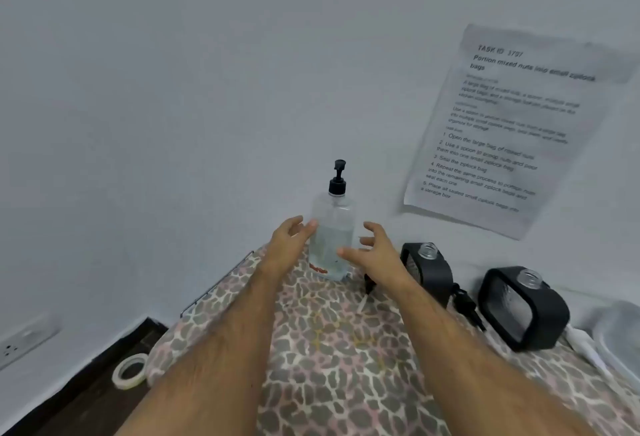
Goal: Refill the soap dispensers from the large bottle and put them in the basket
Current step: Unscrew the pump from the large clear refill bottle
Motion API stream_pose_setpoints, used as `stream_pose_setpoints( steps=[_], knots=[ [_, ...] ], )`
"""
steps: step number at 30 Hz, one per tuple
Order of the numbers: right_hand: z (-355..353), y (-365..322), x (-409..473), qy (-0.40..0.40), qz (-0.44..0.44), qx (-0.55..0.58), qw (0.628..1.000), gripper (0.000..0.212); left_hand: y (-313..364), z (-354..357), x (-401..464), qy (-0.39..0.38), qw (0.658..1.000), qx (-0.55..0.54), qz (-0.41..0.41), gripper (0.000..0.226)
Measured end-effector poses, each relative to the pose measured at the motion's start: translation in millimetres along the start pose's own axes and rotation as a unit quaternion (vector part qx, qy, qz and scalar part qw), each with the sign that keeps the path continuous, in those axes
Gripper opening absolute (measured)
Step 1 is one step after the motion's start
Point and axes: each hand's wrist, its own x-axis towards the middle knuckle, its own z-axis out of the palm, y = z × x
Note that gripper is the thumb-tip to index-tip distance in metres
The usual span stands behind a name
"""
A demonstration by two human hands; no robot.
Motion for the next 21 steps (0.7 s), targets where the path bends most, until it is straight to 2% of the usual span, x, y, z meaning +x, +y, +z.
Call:
stream_pose_setpoints(
  steps=[4,8,14,21],
  knots=[
    [9.4,6.2,25.7,-0.014,-0.022,0.029,0.999,0.083,-12.5,2.0,15.9,-0.048,0.997,-0.056,-0.004,0.071],
    [20.9,21.9,41.8,-0.009,-0.042,0.073,0.996,0.061,-31.1,7.7,24.8,-0.094,0.992,-0.080,0.012,0.044],
    [25.2,29.1,39.0,0.018,-0.061,0.055,0.996,0.048,-23.4,8.6,13.3,-0.073,0.993,-0.077,0.045,0.034],
    [14.4,11.7,-2.5,0.002,-0.072,0.039,0.997,0.048,-2.7,4.6,-29.6,-0.067,0.994,-0.067,0.055,0.033]
  ],
)
